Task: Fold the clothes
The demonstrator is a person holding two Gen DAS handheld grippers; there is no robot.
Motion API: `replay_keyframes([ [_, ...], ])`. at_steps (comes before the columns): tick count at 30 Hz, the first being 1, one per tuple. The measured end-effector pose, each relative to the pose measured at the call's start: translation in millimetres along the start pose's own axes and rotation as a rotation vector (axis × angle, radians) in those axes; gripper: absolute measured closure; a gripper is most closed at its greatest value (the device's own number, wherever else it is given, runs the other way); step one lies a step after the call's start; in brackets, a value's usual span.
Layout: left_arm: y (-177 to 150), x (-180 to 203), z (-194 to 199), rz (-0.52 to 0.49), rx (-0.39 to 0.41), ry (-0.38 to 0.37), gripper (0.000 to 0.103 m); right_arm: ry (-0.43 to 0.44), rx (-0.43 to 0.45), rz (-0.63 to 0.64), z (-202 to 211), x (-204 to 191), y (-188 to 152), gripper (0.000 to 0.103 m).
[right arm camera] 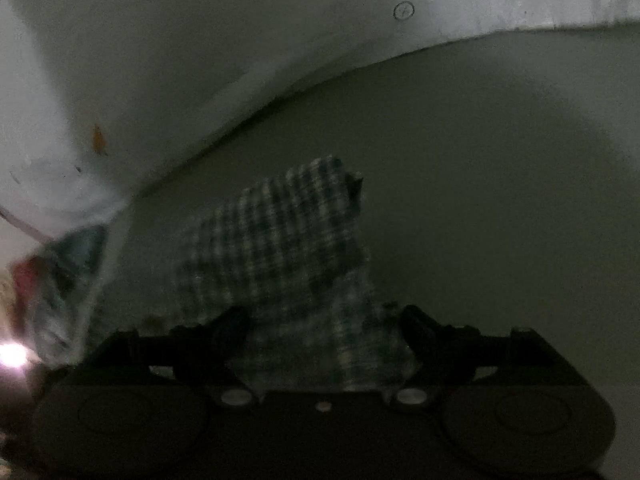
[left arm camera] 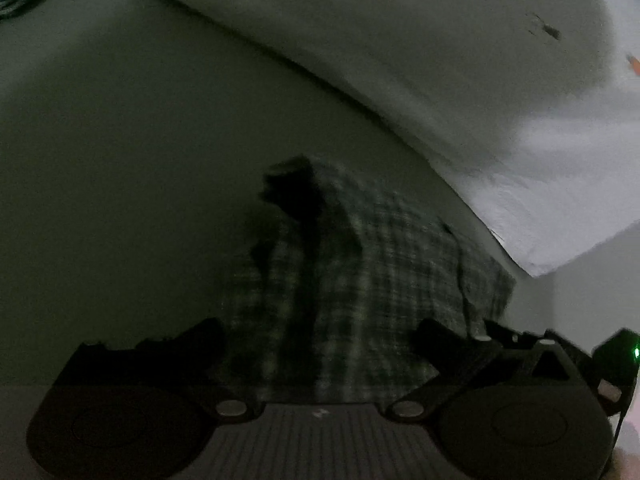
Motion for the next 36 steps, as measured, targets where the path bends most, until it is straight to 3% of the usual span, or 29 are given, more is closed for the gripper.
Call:
replay_keyframes([
  [2,-2.8,2.8,-1.7,-0.002,0.002,-0.035,0.001,0.008,0.005,-0.009,3.3,-3.7,-3.5,0.018],
  [4,-2.6,-0.6,-3.4,0.052,-0.012,-0.118,0.004,0.016,0.009,-0.018,6.6,-7.3,-7.1,0.022],
  [6,-5.8,-6.7,-9.0,0.166,-0.039,-0.211,0.022,0.024,0.014,-0.028,10.0,-11.0,-10.6,0.037],
  [8,-11.0,-3.4,-10.9,0.183,-0.040,-0.198,0.052,0.032,0.018,-0.037,13.3,-14.7,-14.2,0.054],
  [9,-13.9,-0.8,-11.4,0.182,-0.038,-0.181,0.058,0.036,0.021,-0.042,15.0,-16.5,-15.9,0.060],
  [10,-16.1,3.1,-10.4,0.175,-0.035,-0.176,0.064,0.039,0.023,-0.046,16.6,-18.3,-17.7,0.074],
  [13,-20.6,19.0,-4.2,0.158,-0.037,-0.214,0.076,0.051,0.030,-0.060,21.6,-23.8,-23.0,0.084],
  [19,-29.5,72.4,6.0,0.046,-0.067,-0.298,0.078,0.016,0.131,-0.074,78.3,-16.9,-31.6,0.087],
  [24,-40.0,143.6,8.9,-0.062,-0.079,-0.354,0.078,-0.010,0.248,-0.094,149.1,9.8,-40.3,0.087],
  [29,-56.7,229.6,11.6,-0.181,-0.071,-0.378,0.078,-0.015,0.357,-0.106,221.6,54.0,-38.4,0.087],
  [36,-68.2,378.4,-51.2,-0.252,-0.032,-0.405,0.078,-0.026,0.477,-0.020,311.4,141.1,8.8,0.086],
])
Point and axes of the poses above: each gripper's, at about its wrist camera, not at the fingertips, and z roughly against the way its jaws point, x to its right, y to its top, the point moved 2 cm from there along -z, roughly the way its jaws point, and after that the axes turned 6 degrees about -x, right-handed, at the moved point
